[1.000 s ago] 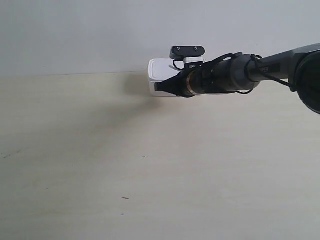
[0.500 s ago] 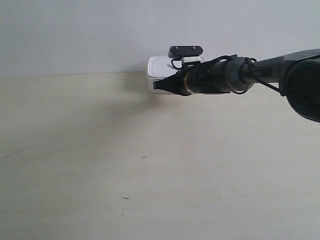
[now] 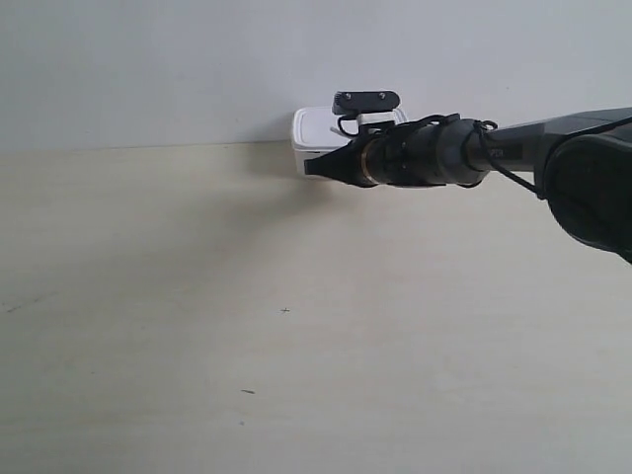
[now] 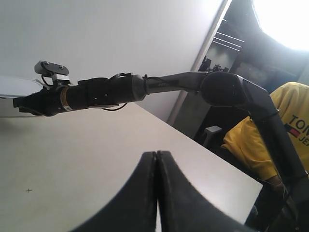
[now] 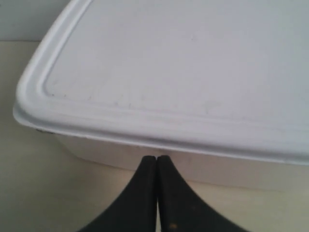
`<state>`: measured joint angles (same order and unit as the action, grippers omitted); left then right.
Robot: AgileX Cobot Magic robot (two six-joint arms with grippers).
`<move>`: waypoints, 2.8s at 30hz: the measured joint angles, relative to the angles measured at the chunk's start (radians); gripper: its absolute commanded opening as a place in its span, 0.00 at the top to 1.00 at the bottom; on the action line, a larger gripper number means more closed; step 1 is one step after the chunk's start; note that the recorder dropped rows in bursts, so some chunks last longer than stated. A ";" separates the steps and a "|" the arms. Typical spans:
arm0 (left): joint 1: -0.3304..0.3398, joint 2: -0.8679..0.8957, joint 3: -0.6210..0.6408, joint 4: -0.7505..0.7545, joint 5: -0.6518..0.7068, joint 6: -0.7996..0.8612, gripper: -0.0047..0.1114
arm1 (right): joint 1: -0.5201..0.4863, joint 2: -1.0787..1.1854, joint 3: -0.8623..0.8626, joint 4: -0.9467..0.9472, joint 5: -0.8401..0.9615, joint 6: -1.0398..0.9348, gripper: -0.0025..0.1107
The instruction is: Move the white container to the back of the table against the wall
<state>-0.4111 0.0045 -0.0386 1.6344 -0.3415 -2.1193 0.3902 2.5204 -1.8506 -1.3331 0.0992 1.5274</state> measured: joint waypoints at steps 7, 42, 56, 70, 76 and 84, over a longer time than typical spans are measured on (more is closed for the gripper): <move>0.000 0.000 0.000 0.006 0.002 0.000 0.96 | 0.000 0.006 -0.015 -0.013 0.025 -0.007 0.98; 0.000 0.000 0.000 0.006 0.041 0.000 0.96 | -0.002 -0.244 0.332 0.011 0.054 -0.072 0.98; 0.000 0.000 0.035 0.013 0.157 0.095 0.96 | -0.002 -0.847 0.906 0.055 -0.174 0.012 0.98; 0.000 0.000 0.035 0.105 0.063 0.173 0.96 | -0.002 -2.130 1.607 0.162 -0.223 0.018 0.98; 0.000 0.000 0.035 0.110 0.089 0.173 0.96 | -0.002 -2.416 1.723 0.175 -0.301 0.020 0.98; 0.000 0.000 0.035 0.046 0.238 0.175 0.96 | -0.002 -2.514 1.768 0.176 -0.333 0.039 0.98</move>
<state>-0.4111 0.0045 -0.0036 1.6804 -0.1034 -1.9440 0.3881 0.0059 -0.0826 -1.1570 -0.2342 1.5665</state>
